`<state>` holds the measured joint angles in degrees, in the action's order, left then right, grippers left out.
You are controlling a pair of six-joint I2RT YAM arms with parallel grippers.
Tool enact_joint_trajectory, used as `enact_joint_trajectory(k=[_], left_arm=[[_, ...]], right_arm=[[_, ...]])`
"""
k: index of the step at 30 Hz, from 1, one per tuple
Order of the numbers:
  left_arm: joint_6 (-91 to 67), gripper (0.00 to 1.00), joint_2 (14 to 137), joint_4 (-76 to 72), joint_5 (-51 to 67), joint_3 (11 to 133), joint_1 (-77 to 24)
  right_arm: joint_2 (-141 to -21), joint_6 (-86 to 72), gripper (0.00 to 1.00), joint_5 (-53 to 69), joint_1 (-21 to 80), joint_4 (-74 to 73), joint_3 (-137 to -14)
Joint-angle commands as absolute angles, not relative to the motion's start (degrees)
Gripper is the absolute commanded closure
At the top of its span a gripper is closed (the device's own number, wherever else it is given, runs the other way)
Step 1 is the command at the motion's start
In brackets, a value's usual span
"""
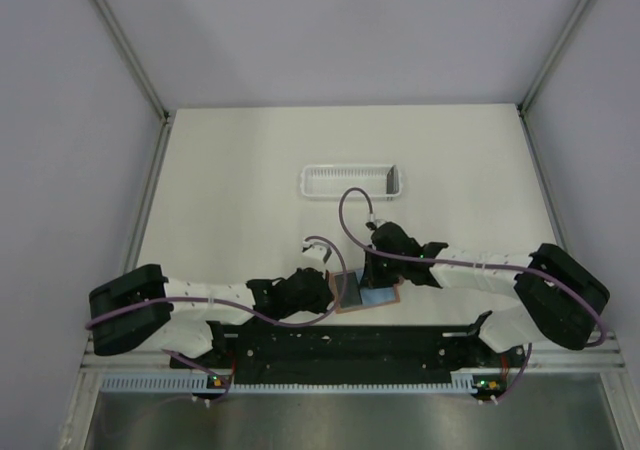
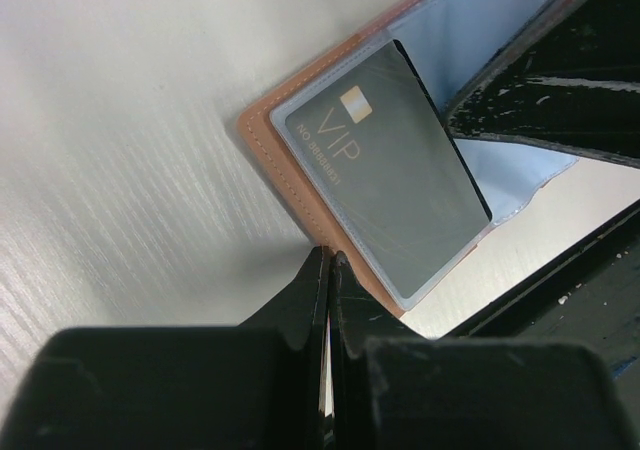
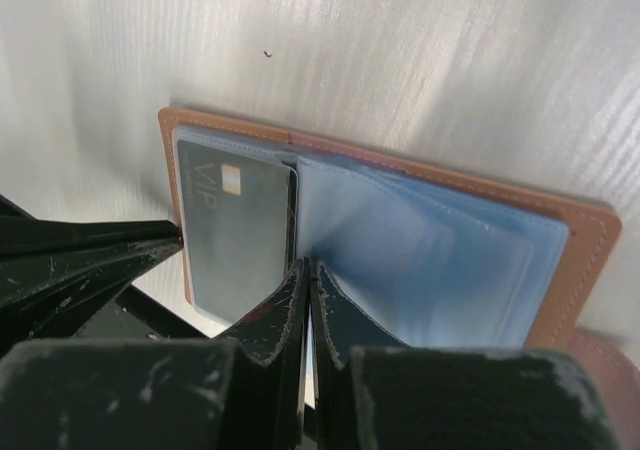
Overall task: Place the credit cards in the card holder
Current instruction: Insert the credit card into the card holder, then pick up the credit card from the storage box.
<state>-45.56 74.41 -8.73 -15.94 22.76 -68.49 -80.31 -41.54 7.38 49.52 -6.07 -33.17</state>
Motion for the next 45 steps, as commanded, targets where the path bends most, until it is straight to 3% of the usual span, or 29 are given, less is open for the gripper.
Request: enact_joint_trajectory(k=[1,8,11,17,25,37,45], left_arm=[[-46.4,1.00,71.2,-7.6,-17.4,22.2,-68.4],[-45.8,1.00,65.4,-2.5,-20.3,23.1,-68.2],[-45.4,1.00,63.6,-0.2,-20.8,24.2,-67.7],[-44.0,1.00,58.9,4.5,-22.1,25.1,-65.3],[-41.0,0.83,53.0,8.3,-20.1,25.3,-57.4],[-39.8,0.50,51.9,12.5,-19.7,27.0,-52.3],[-39.5,0.42,52.4,13.2,-18.9,27.1,-50.5]], right_arm=[[-74.6,-39.7,0.94,1.5,50.8,-12.1,-36.3],[-67.9,-38.3,0.78,-4.6,50.8,-18.7,-38.3],[-66.0,-37.6,0.64,-7.5,50.9,-21.9,-40.1],[-60.8,-34.2,0.49,-13.8,49.9,-25.4,-44.1],[-59.3,-32.2,0.44,-13.3,41.0,-28.7,-52.0],[-77.0,-27.9,0.22,-10.4,30.8,-35.3,-72.1],[-89.5,-26.4,0.16,-12.5,27.8,-36.3,-81.8]])
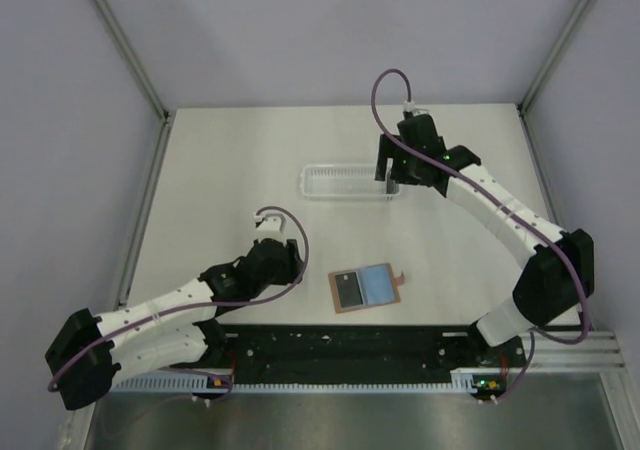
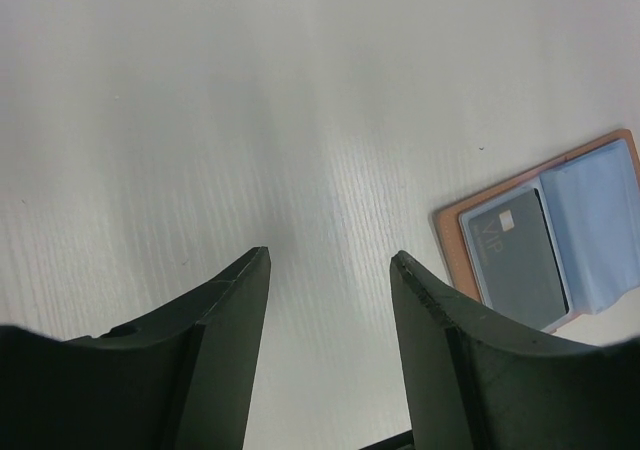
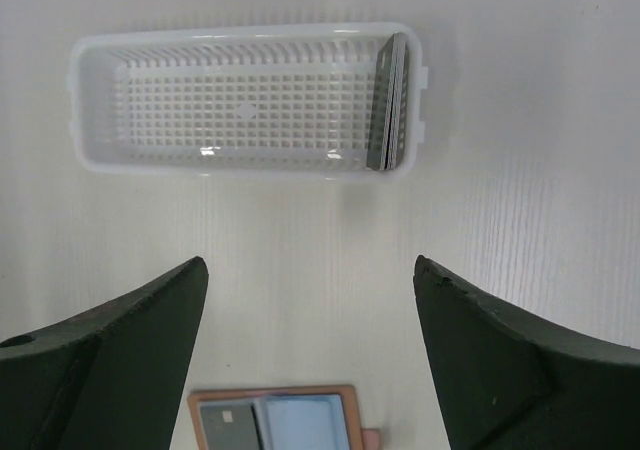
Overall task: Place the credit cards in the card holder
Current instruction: Pick up the credit card from the storage box.
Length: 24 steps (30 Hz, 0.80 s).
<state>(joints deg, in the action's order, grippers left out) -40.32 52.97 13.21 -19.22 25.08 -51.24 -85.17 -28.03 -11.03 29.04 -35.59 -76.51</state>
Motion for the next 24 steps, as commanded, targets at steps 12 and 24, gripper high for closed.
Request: enact_joint_trajectory(k=[12,24], left_arm=[[-38.3,0.42,52.8,12.2,-17.3,26.6,-49.1],[-38.5,0.43,52.9,11.6,-16.1,25.8,-48.7]], right_arm=[[-106.5,-23.3,0.18,-18.5,24.3,-40.1,-94.7],[-115.8,-22.6,0.22,-21.4,24.2,-41.5,-99.4]])
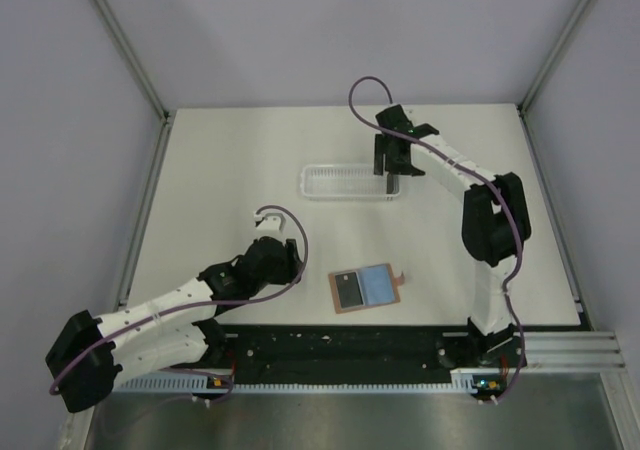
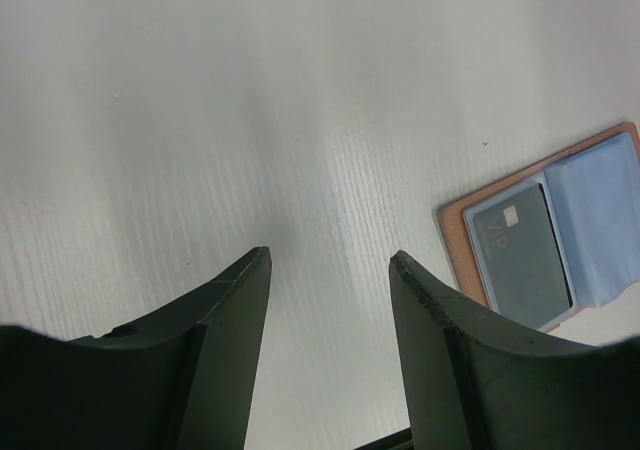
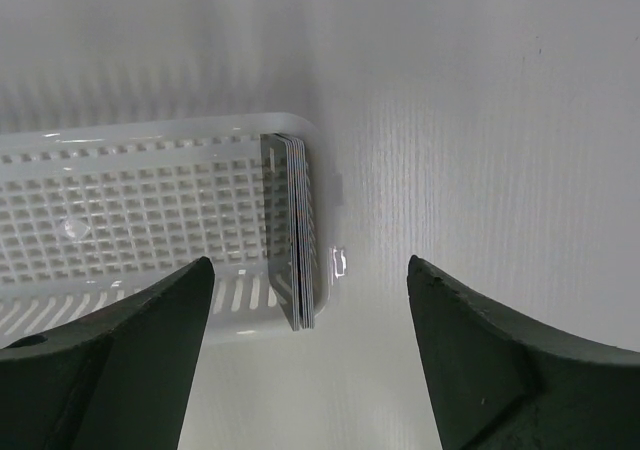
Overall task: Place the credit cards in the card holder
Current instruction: Pick up the credit card from the storage box.
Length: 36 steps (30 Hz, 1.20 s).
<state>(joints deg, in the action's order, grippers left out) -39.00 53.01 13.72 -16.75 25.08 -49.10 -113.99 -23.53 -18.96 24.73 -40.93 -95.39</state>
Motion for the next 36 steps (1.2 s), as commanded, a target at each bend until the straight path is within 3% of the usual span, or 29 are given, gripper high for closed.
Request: enact_joint_trajectory(k=[1,28,36], left_arm=[[-38.4,0.43,52.9,11.4,-16.1,25.7,-48.6],[-38.9,0.44,53.5,10.1,-13.5,25.0,-48.0],[-38.8,0.45,53.9,9.9,-13.2,25.4,-47.8]], right_arm=[[-117.0,-22.5,0.22,-21.5,24.2,-41.8,-99.8],[-122.4,-21.4,0.26,-29.0,24.1,-43.7,-100.9],[-121.1,-21.2,0.46,-29.6,24.1,-43.8,-100.3]])
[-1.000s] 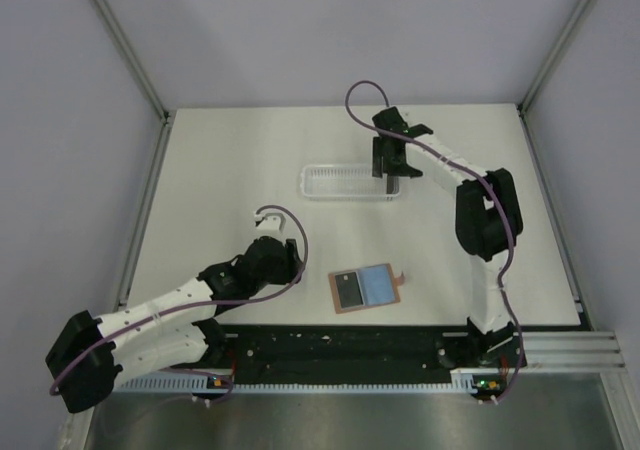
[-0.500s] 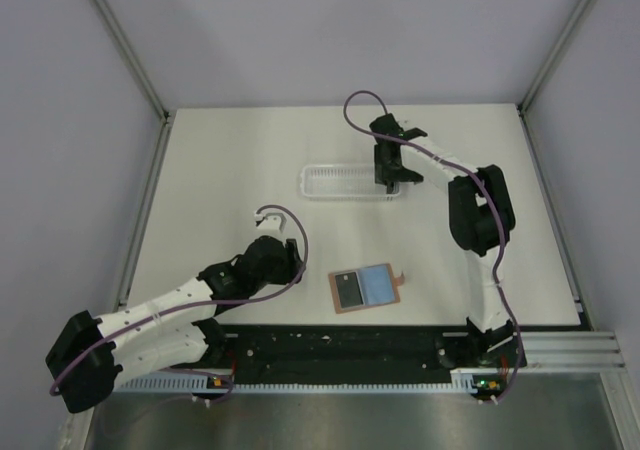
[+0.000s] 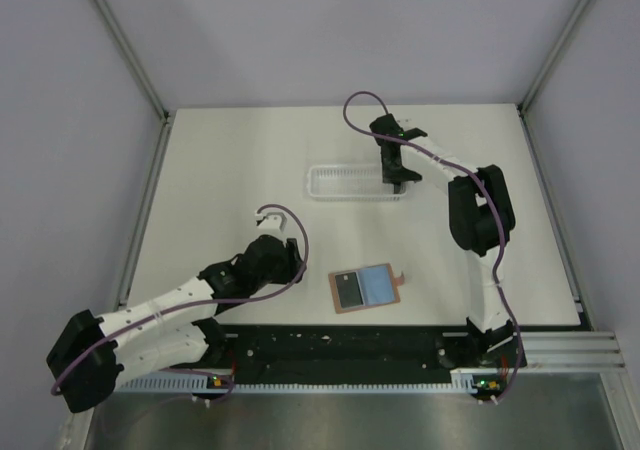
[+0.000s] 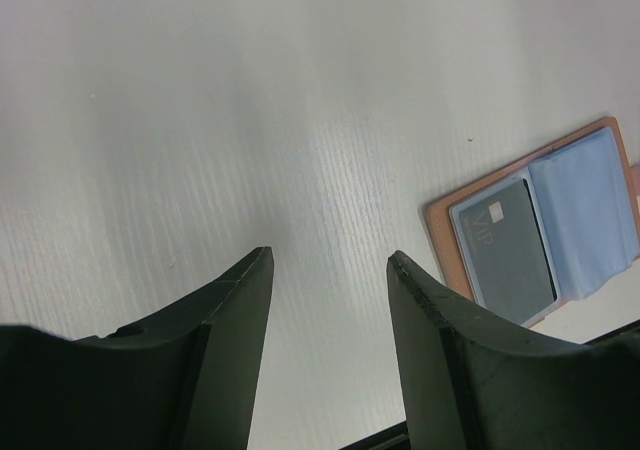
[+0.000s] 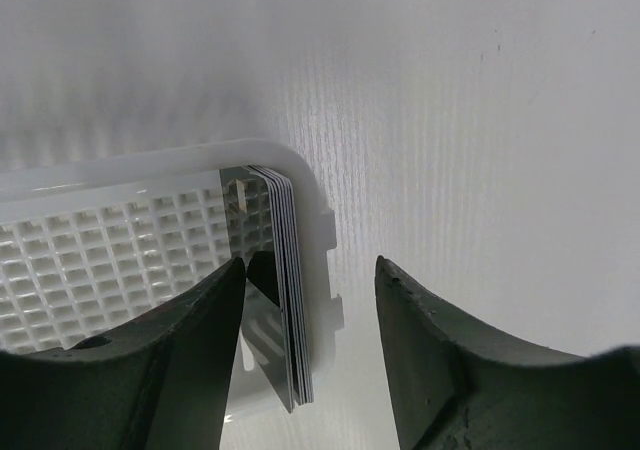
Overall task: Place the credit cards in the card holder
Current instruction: Pick up the credit card from the storage box.
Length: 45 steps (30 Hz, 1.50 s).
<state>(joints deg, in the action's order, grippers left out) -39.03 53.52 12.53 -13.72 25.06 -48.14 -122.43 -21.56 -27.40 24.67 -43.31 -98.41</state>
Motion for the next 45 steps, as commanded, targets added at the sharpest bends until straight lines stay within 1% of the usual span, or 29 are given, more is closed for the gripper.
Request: enact_joint_trajectory(k=[1,17,25,33,42,45], left_arm=[[-38.8,0.45,53.9,10.0,-13.2,25.4,-47.9],[-39.1,0.46,53.1,9.9,-12.7,24.8,-47.6],[-39.2,0.46,52.9,10.0,-12.6,24.8,-47.6],[-39.5,0.46,53.3,9.9,-12.3,24.9,-47.6],[-39.6,0.47,52.7,10.1,-12.3,24.6,-47.7],[-39.7,0.47,52.6,10.2,-12.2,24.7,-47.6]], right_arm=[[-120.9,-21.2,0.47,-29.6,24.1,-43.7,-100.2],[-117.9,-20.2,0.60,-30.3,24.1,-43.8,-99.3],[-117.0,-19.9,0.64,-30.5,24.1,-43.8,-98.9],[-116.5,-19.4,0.77,-30.5,24.1,-43.8,-98.6],[-115.8,-19.2,0.83,-29.4,24.1,-43.8,-98.7],[-115.1,-19.2,0.90,-27.9,24.2,-43.9,-99.2]])
